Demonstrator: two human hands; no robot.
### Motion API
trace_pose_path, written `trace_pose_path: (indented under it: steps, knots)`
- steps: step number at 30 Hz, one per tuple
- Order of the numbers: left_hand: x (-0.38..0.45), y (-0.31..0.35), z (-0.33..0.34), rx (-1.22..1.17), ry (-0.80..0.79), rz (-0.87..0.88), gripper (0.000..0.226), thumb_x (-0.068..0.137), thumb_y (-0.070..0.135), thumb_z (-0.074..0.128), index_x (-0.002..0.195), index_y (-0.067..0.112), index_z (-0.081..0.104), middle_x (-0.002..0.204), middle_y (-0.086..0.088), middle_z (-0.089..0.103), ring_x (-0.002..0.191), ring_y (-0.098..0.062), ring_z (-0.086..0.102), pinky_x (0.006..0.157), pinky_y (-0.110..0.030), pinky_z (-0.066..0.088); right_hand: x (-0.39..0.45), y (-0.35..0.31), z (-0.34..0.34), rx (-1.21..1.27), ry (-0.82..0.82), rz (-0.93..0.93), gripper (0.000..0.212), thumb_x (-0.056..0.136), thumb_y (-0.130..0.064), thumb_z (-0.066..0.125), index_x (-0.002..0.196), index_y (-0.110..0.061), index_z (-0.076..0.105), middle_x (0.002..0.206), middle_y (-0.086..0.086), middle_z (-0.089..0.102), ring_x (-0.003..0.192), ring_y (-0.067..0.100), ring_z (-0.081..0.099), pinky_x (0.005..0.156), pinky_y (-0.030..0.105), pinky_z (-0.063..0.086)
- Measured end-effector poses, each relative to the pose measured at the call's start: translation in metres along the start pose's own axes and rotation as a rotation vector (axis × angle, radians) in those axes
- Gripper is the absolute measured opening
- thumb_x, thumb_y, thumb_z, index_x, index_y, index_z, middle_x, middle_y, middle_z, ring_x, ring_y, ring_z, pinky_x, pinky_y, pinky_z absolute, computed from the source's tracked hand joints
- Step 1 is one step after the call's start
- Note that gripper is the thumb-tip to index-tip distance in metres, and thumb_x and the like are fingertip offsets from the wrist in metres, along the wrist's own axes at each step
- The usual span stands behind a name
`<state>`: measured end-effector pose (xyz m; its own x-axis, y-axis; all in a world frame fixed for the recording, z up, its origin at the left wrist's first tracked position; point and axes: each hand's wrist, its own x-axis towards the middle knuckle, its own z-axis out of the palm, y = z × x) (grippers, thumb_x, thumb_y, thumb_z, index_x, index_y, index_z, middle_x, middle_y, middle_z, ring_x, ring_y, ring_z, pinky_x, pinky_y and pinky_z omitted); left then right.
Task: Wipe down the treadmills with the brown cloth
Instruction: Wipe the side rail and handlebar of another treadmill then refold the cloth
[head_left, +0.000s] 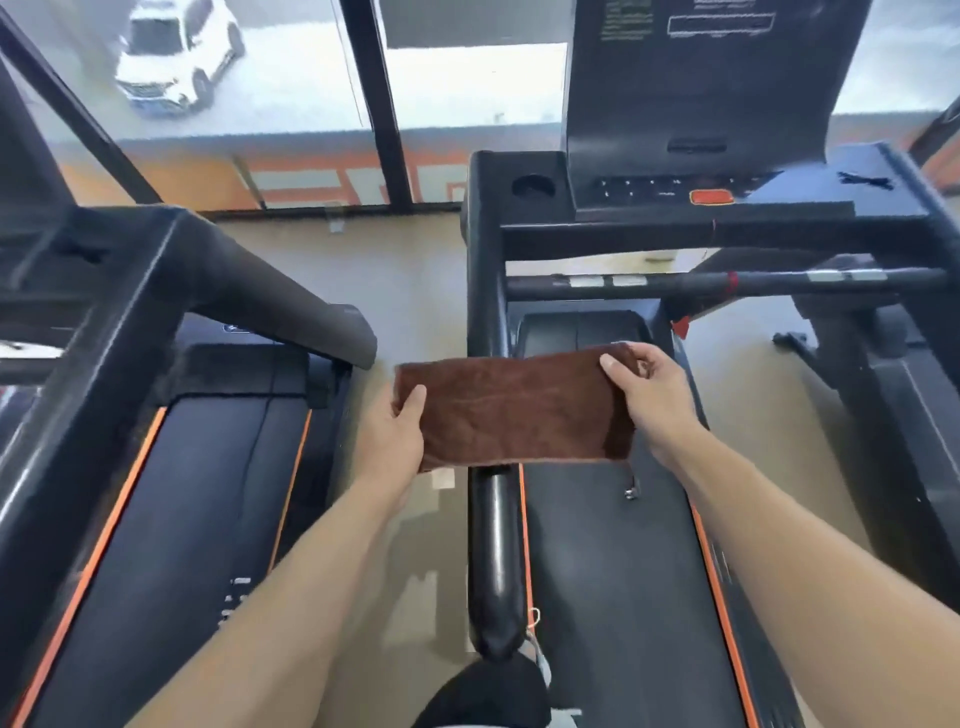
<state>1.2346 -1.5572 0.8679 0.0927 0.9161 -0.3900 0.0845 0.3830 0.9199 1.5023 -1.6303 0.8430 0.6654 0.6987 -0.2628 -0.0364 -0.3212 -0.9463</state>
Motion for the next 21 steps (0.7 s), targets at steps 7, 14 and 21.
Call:
trace_pose_path:
  steps: [7, 14, 21]
  knots:
    - [0.064, 0.006, 0.052, -0.008, 0.066, 0.064, 0.028, 0.108, 0.025, 0.048, 0.108, 0.046, 0.067, 0.106, 0.021, 0.074, 0.104, -0.005, 0.070, 0.094, -0.034, 0.058, 0.099, -0.048, 0.005, -0.171, 0.008, -0.127, 0.006, 0.097, -0.026, 0.070, 0.093, -0.025, 0.074, 0.091, -0.011, 0.076, 0.088, 0.010, 0.069, 0.095, 0.042, 0.055]
    - [0.109, 0.059, 0.099, -0.015, 0.066, 0.205, 0.030, 0.107, 0.019, 0.051, 0.119, 0.043, 0.063, 0.104, 0.033, 0.071, 0.101, 0.010, 0.066, 0.091, -0.020, 0.053, 0.190, -0.156, 0.033, -0.386, -0.106, -0.447, 0.011, 0.097, -0.026, 0.069, 0.105, -0.030, 0.075, 0.101, -0.014, 0.075, 0.100, 0.010, 0.069, 0.096, 0.033, 0.053]
    - [0.144, 0.090, 0.146, 0.367, 0.073, 0.051, 0.023, 0.098, 0.046, 0.062, 0.098, 0.026, 0.074, 0.086, 0.008, 0.077, 0.083, -0.010, 0.073, 0.086, -0.041, 0.061, 0.309, -0.248, 0.108, -0.729, -0.186, -0.806, 0.049, 0.099, -0.039, 0.066, 0.144, -0.021, 0.056, 0.141, 0.008, 0.057, 0.132, 0.027, 0.050, 0.109, 0.039, 0.040]
